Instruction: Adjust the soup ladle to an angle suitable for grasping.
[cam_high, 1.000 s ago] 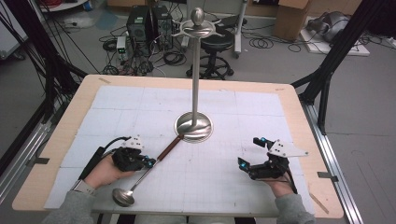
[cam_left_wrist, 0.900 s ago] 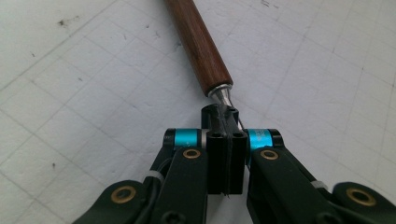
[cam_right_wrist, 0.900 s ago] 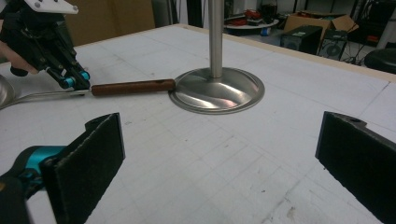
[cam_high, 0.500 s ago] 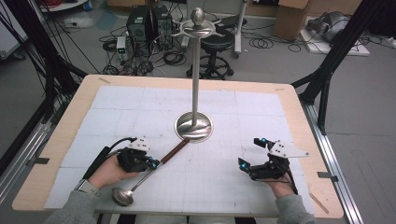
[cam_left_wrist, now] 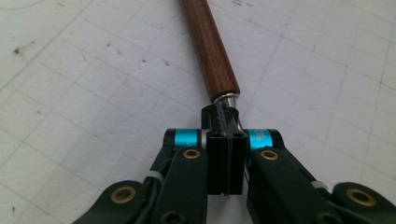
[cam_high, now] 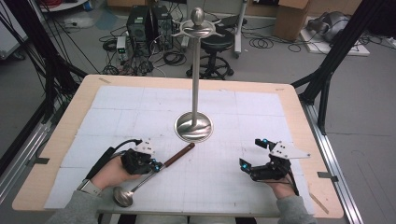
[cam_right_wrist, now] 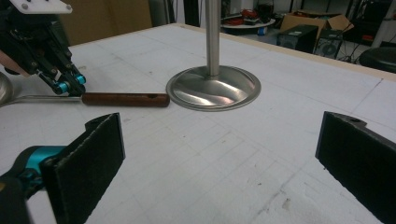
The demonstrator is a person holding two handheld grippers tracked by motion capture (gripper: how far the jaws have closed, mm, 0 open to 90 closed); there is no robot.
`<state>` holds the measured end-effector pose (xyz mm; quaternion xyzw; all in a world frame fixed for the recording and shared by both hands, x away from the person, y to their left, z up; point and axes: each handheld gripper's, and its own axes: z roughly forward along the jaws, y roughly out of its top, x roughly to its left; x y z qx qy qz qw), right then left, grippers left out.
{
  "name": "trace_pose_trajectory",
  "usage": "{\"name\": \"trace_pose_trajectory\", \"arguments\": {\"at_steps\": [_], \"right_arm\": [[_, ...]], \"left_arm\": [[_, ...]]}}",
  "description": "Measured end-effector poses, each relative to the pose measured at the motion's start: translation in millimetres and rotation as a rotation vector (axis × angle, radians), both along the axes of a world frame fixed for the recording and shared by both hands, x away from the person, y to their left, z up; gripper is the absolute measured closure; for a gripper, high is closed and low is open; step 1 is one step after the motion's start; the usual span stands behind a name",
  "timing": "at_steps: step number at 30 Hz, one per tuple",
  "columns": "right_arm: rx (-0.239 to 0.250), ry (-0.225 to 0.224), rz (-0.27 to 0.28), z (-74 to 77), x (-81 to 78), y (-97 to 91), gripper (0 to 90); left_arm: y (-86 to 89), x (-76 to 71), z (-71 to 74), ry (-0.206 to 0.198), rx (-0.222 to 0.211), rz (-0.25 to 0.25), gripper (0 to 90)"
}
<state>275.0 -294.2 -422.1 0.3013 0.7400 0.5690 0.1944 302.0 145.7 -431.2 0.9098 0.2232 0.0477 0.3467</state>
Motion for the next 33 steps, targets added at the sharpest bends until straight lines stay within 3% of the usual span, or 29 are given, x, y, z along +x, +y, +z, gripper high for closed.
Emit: {"name": "trace_pose_trajectory", "arguments": {"at_steps": [5, 17, 20, 23, 24, 27, 33], "right_arm": [[-0.001, -0.001, -0.001, -0.1, -0.3, -0.1, 0.3], [0.001, 0.001, -0.005, 0.1, -3.0, -2.6, 0.3], [-0.001, -0.002, -0.009, 0.2, -3.7, -3.4, 0.3], [-0.001, -0.002, -0.012, 0.0, -4.3, -4.4, 0.3], [-0.002, -0.005, -0.015, -0.1, -4.3, -4.7, 0.3], [0.001, 0.001, -0.015, 0.2, -5.2, -5.2, 0.3], [0.011, 0.004, -0.018, 0.7, -5.5, -5.9, 0.3]], "left_arm": [[-4.9, 0.6, 0.8, -0.01, 0.014, -0.01, 89.4], [-9.7, -1.8, 0.4, 0.01, 0.006, -0.068, 89.4], [-10.0, 2.0, 2.5, -0.013, 0.021, -0.033, 88.9], [-10.4, 5.4, 4.7, -0.015, -0.008, 0.004, 88.9], [-12.9, 8.0, 7.6, -0.013, -0.024, 0.041, 88.9], [-18.8, 10.1, 10.4, -0.007, -0.036, 0.056, 88.9], [-27.6, 14.1, 2.3, 0.001, 0.004, 0.108, 88.9]]}}
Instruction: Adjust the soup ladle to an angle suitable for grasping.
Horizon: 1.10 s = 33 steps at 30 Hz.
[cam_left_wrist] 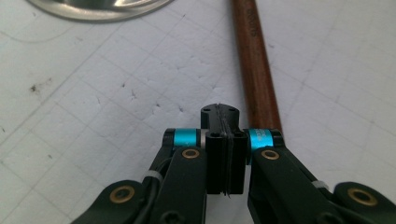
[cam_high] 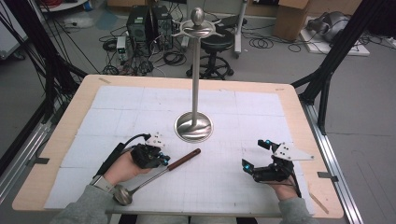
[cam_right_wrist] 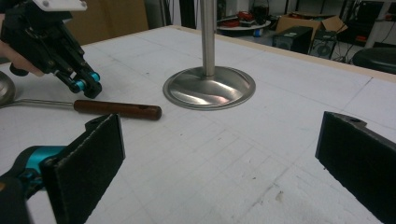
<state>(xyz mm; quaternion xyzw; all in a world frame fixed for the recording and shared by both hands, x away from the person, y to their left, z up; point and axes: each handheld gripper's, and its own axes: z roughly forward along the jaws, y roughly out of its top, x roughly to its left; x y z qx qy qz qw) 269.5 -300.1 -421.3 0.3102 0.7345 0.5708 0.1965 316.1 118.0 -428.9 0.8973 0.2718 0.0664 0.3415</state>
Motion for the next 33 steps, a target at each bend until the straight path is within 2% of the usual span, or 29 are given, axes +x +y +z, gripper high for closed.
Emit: {"name": "trace_pose_trajectory", "arguments": {"at_steps": [4, 6, 10, 15, 20, 28, 32, 33], "right_arm": [[-0.002, -0.017, 0.004, 0.5, 0.8, -0.2, 0.3], [-0.002, -0.017, 0.006, 0.6, 0.9, -0.2, 0.3], [0.001, -0.007, 0.008, 0.6, 0.3, 0.3, 0.3], [-0.001, -0.005, 0.003, 0.3, 0.7, 0.7, 0.3], [-0.002, -0.01, 0.007, 0.1, 1.5, 0.9, 0.3], [-0.002, -0.01, 0.007, 0.0, 1.6, 0.6, 0.3], [0.0, -0.008, 0.006, 0.0, 1.5, 0.7, 0.3], [-0.002, -0.009, 0.007, -0.1, 1.6, 0.6, 0.3]], "left_arm": [[-5.1, 0.5, -2.0, 0.01, -0.013, 0.0, 89.2], [-6.7, 0.0, -2.5, 0.003, -0.01, -0.005, 89.2], [-5.9, 1.7, -2.5, 0.022, -0.015, -0.006, 89.4], [-9.9, -0.4, -2.4, 0.015, -0.005, -0.043, 89.5], [-13.7, -2.7, -1.9, 0.014, -0.001, -0.054, 89.5], [-20.7, -11.0, -1.4, 0.018, 0.012, -0.143, 89.5], [-22.8, -15.0, -1.1, 0.02, 0.012, -0.168, 89.5], [-24.3, -18.1, -1.0, 0.019, 0.014, -0.189, 89.5]]}}
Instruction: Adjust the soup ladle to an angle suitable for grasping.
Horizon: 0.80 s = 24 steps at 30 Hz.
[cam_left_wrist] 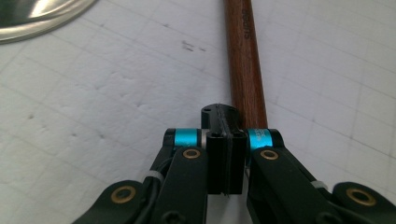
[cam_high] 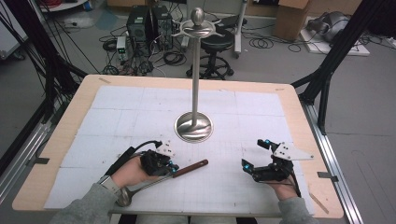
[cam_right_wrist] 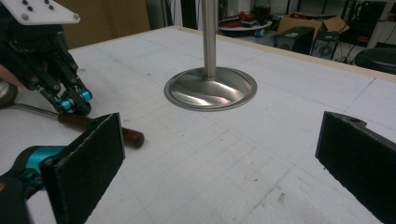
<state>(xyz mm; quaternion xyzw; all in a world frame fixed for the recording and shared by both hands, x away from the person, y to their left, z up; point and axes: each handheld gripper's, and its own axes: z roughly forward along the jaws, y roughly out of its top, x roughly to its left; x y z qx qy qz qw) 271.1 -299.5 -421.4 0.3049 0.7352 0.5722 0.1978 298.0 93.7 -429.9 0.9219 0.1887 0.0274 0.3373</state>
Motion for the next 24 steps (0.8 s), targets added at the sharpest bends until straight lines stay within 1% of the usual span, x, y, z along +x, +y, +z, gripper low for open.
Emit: {"name": "trace_pose_trajectory", "arguments": {"at_steps": [2, 4, 6, 8, 9, 12, 13, 14, 15, 16, 17, 21, 22, 23, 24], "right_arm": [[-0.002, 0.0, 0.0, 0.0, 0.0, 0.0, 0.3], [-0.001, 0.0, 0.0, 0.0, 0.1, 0.0, 0.3], [0.0, 0.0, 0.002, 0.0, 0.2, 0.0, 0.3], [-0.002, 0.001, 0.001, 0.0, 0.3, 0.1, 0.3], [-0.002, 0.0, 0.003, 0.0, 0.4, 0.2, 0.3], [-0.001, -0.002, 0.004, 0.2, 0.8, 0.1, 0.3], [0.001, 0.006, 0.001, 0.2, 0.5, 0.1, 0.3], [0.002, 0.005, 0.002, 0.0, 0.9, 0.1, 0.3], [0.002, 0.005, 0.003, 0.0, 1.0, 0.1, 0.3], [0.003, 0.003, 0.004, 0.0, 1.1, 0.2, 0.3], [0.004, 0.003, 0.005, 0.3, 1.0, 0.3, 0.3], [0.007, 0.0, 0.003, 0.6, 1.1, -0.1, 0.3], [0.006, -0.001, 0.003, 0.5, 1.2, 0.0, 0.3], [0.006, 0.002, 0.005, 0.5, 1.1, 0.4, 0.3], [0.005, 0.003, 0.005, 0.4, 1.0, 0.7, 0.3]], "left_arm": [[-1.8, -2.9, -0.2, -0.002, -0.003, -0.011, 89.5], [-3.4, -5.4, 0.0, -0.02, 0.008, -0.029, 89.4], [-4.7, -6.5, 0.4, -0.034, 0.016, -0.035, 89.4], [-5.0, -6.8, 0.3, -0.036, 0.012, -0.034, 89.4], [-4.6, -6.7, 1.2, -0.042, 0.023, -0.043, 89.4], [-3.6, -7.3, 3.0, -0.062, 0.015, -0.028, 88.5], [-2.8, -7.4, 3.6, -0.07, 0.012, -0.019, 87.7], [-1.8, -7.3, 4.3, -0.079, 0.02, -0.008, 86.1], [-0.5, -7.2, 5.2, -0.081, 0.023, -0.003, 84.3], [0.7, -7.8, 6.3, -0.074, 0.016, 0.001, 82.8], [2.2, -8.1, 8.3, -0.079, 0.013, -0.004, 80.8], [8.3, -13.3, 18.9, -0.084, -0.035, -0.012, 75.0], [10.4, -15.4, 22.5, -0.075, -0.041, -0.021, 72.6], [11.7, -17.2, 24.6, -0.063, -0.038, -0.032, 69.1], [12.6, -19.0, 25.9, -0.052, -0.021, -0.045, 63.4]]}}
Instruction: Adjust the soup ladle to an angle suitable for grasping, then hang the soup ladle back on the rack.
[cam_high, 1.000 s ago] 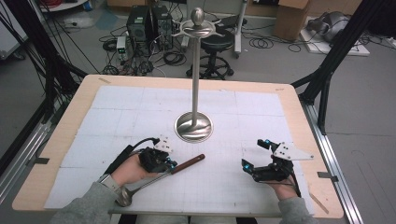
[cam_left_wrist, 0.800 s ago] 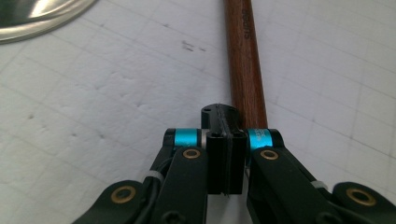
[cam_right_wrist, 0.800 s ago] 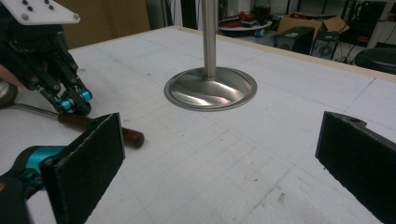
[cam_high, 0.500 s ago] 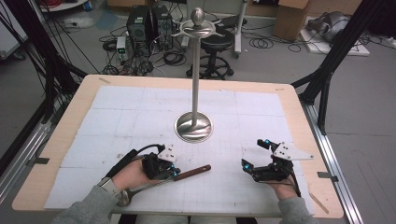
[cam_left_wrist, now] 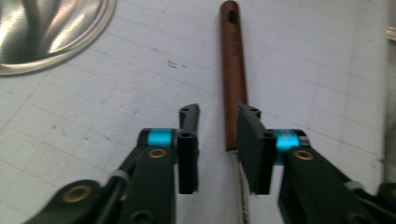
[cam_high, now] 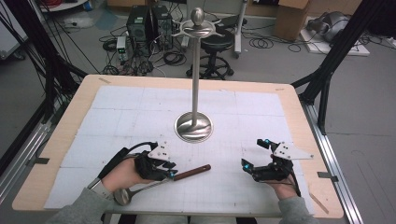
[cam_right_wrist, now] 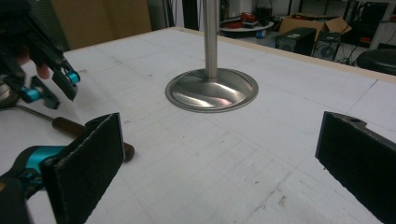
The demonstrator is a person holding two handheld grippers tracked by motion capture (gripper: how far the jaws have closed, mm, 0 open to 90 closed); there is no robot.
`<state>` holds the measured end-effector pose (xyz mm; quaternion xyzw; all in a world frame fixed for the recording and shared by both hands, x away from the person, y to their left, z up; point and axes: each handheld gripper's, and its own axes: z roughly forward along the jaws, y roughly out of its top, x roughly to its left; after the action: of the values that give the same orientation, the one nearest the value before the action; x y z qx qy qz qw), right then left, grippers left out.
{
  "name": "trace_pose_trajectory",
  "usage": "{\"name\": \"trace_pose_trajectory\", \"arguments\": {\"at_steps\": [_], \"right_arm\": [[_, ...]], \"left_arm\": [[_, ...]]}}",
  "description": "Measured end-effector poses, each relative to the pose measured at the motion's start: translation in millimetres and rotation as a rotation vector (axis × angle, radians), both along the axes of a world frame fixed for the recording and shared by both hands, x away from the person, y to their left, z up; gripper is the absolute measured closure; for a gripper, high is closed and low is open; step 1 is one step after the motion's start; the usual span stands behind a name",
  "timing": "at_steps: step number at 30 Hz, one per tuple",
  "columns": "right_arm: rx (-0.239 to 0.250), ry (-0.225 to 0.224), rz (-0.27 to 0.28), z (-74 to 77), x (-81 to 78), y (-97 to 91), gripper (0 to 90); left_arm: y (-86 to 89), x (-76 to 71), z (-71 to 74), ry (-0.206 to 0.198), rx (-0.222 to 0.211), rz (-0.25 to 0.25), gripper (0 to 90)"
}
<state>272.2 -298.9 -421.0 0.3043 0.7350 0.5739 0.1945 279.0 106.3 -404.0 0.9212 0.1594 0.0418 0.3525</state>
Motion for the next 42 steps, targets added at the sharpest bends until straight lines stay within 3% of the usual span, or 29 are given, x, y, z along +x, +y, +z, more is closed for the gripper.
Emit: {"name": "trace_pose_trajectory", "arguments": {"at_steps": [4, 5, 8, 13, 26, 37, 42], "right_arm": [[0.001, -0.005, 0.0, -0.1, 1.1, -0.3, 0.3], [0.0, -0.005, 0.001, -0.1, 1.2, -0.3, 0.3], [-0.001, 0.0, 0.003, -0.3, 1.7, 0.9, 0.3], [0.002, -0.001, 0.003, -0.3, 3.7, 0.9, 0.3], [0.002, 0.002, 0.01, -0.3, 6.9, 3.8, 0.3], [0.0, 0.003, 0.021, -0.1, 9.3, 6.0, 0.3], [-0.001, 0.007, 0.027, -0.3, 9.7, 6.6, 0.3]], "left_arm": [[0.8, -6.4, -0.8, -0.008, 0.048, -0.015, 40.6], [1.2, -9.0, -1.6, 0.009, 0.064, -0.02, 38.3], [0.3, -11.4, -2.5, 0.007, 0.083, -0.015, 29.3], [-1.0, -10.7, -2.5, 0.015, 0.157, -0.035, 16.1], [1.2, -13.0, -6.4, 0.035, 0.24, -0.029, 14.1], [-2.2, -12.8, -12.6, 0.039, 0.313, -0.038, 25.1], [-2.8, -11.2, -13.1, 0.055, 0.315, -0.042, 30.9]]}}
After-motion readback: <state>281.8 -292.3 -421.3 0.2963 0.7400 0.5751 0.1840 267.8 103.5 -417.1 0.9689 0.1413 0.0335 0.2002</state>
